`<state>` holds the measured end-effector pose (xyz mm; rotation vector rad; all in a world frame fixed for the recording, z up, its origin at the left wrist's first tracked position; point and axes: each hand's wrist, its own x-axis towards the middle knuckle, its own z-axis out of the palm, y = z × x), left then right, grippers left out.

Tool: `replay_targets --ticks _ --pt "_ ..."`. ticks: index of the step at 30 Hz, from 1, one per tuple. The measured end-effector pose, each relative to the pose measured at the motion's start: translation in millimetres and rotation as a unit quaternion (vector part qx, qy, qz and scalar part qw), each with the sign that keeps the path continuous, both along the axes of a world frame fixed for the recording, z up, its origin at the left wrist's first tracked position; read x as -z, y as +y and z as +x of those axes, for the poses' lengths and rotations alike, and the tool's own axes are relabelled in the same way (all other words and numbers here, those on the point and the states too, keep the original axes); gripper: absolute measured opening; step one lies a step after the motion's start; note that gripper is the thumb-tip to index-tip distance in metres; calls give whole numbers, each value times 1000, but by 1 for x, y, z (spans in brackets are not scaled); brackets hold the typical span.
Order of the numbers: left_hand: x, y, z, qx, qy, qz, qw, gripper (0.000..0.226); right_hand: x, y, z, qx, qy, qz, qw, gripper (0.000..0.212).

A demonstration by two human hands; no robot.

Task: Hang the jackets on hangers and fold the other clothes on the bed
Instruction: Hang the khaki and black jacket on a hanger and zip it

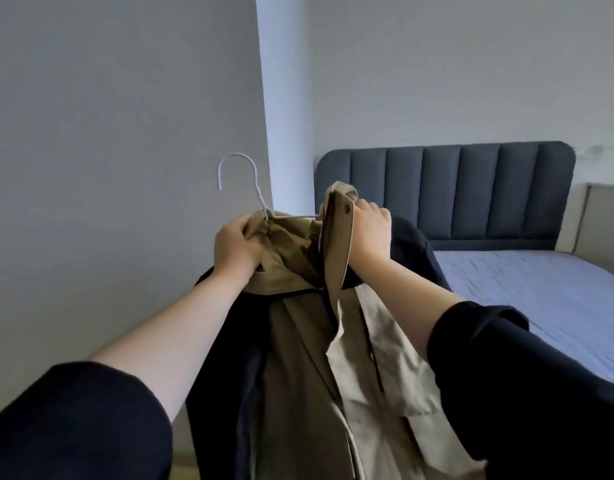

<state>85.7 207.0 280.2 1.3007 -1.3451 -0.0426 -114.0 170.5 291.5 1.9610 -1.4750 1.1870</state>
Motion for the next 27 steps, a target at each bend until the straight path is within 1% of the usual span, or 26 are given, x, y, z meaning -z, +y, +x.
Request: replay_targets --ticks 3,6,8,10,11,12,13,14,15,16,17,18,19,20,21,22,23,24,25,26,27 --pt "-68 19 52 -62 -34 -54 996 9 -64 13 52 -57 -19 -73 996 16" --pt "-145 51 106 -141 -78 -116 980 13 -135 30 98 -117 -67 -117 984 17" --pt "-197 81 134 -200 -98 -171 960 16 -182 44 128 -157 -113 -144 970 16" --pt "-239 113 156 -235 -114 -229 938 16 -218 60 158 -197 -169 -189 947 15" --pt "-255 128 167 -241 -136 -226 934 16 -228 65 170 -215 -185 -203 937 15" --pt "-264 142 178 -246 -170 -182 937 16 -232 68 180 -232 -180 -184 938 16" --pt "-267 154 189 -245 -201 -100 943 15 -229 69 190 -256 -148 -129 946 16" --pt "-263 162 199 -227 -218 -9 949 14 -223 68 199 -285 -94 -43 953 15" --pt "-253 167 209 -205 -220 61 952 12 -213 66 206 -309 -52 49 948 14" --pt "-240 169 218 -199 -213 90 952 11 -203 65 210 -336 -48 129 932 14" --pt "-226 171 226 -211 -208 88 951 11 -193 63 215 -367 -82 189 907 16" --pt "-215 173 232 -234 -208 70 947 11 -186 61 218 -411 -160 247 863 16" --pt "-208 175 237 -259 -212 51 941 12 -183 62 221 -457 -272 308 789 16" --pt "-203 176 242 -279 -218 36 935 13 -183 60 223 -483 -373 356 708 18" --pt "-201 178 247 -290 -215 26 932 14 -183 57 226 -484 -430 388 656 23" --pt "-200 179 251 -292 -207 16 933 14 -186 54 231 -466 -437 408 652 33" --pt "-199 180 254 -292 -198 9 936 14 -189 55 236 -432 -401 417 691 45" --pt "-196 181 256 -290 -194 3 937 13 -190 59 244 -399 -350 417 738 51" --pt "-193 180 258 -285 -193 1 939 12 -191 64 252 -372 -295 409 779 49" --pt "-188 179 258 -274 -194 6 942 12 -192 68 263 -357 -242 396 811 43" --pt "-183 177 259 -260 -196 16 946 11 -194 71 273 -352 -201 379 832 38"
